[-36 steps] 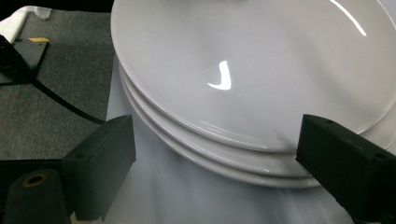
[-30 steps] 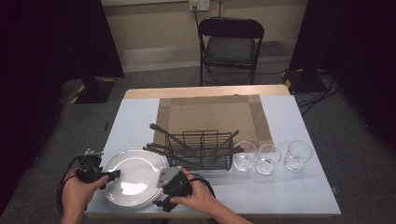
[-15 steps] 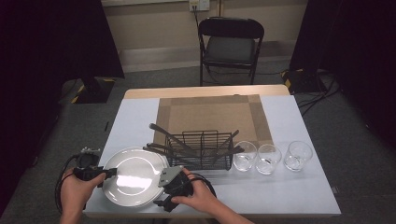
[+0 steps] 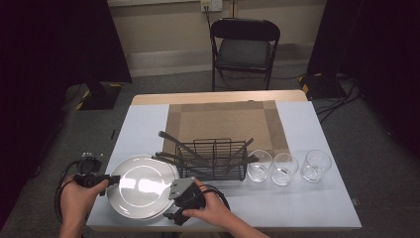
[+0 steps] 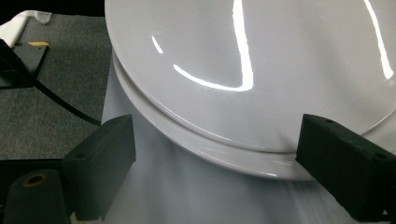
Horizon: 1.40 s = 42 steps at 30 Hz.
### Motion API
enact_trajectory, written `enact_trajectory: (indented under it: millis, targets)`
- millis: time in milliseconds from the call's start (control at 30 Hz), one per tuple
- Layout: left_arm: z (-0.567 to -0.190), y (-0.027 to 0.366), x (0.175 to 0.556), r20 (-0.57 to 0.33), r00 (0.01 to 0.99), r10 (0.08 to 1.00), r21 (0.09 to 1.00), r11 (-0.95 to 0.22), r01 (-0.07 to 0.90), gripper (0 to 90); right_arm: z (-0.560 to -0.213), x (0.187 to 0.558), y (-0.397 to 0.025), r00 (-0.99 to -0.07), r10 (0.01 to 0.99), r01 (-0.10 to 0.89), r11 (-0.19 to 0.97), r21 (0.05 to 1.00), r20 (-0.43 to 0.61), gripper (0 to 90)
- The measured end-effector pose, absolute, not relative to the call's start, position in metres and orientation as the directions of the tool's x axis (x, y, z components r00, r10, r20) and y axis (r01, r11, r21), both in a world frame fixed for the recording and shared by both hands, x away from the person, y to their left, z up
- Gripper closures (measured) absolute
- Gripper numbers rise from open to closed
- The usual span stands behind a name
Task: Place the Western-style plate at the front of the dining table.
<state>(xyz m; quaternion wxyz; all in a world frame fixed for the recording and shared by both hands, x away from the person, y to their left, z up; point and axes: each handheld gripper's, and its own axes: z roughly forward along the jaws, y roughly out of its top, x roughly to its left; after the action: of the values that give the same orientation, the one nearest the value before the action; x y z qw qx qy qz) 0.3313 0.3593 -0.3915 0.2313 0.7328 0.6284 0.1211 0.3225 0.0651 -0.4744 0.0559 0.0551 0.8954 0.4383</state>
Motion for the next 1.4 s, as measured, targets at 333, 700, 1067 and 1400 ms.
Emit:
enact_trajectory:
  millis: [333, 700, 1067, 1400]
  targets:
    - [-0.372, 0.357, 0.333, -0.102, 0.219, 0.97, 0.523, -0.135, 0.841, 72.7, -0.475, 0.323, 0.066, -0.988, 0.148, 0.055, 0.607, 0.792, -0.044, 11.0]
    - [-0.349, 0.349, 0.339, -0.099, 0.284, 0.954, 0.55, -0.185, 0.814, 77.1, -0.475, 0.322, 0.066, -0.988, 0.151, 0.057, 0.601, 0.797, -0.044, 11.0]
    - [-0.32, 0.339, 0.344, -0.203, 0.344, 0.917, 0.592, -0.165, 0.789, 85.9, -0.475, 0.321, 0.066, -0.989, 0.136, 0.038, 0.608, 0.793, -0.057, 11.3]
    - [-0.307, 0.327, 0.349, -0.186, 0.384, 0.904, 0.585, -0.212, 0.783, 87.6, -0.474, 0.316, 0.064, -0.992, 0.104, 0.011, 0.613, 0.79, -0.066, 13.9]
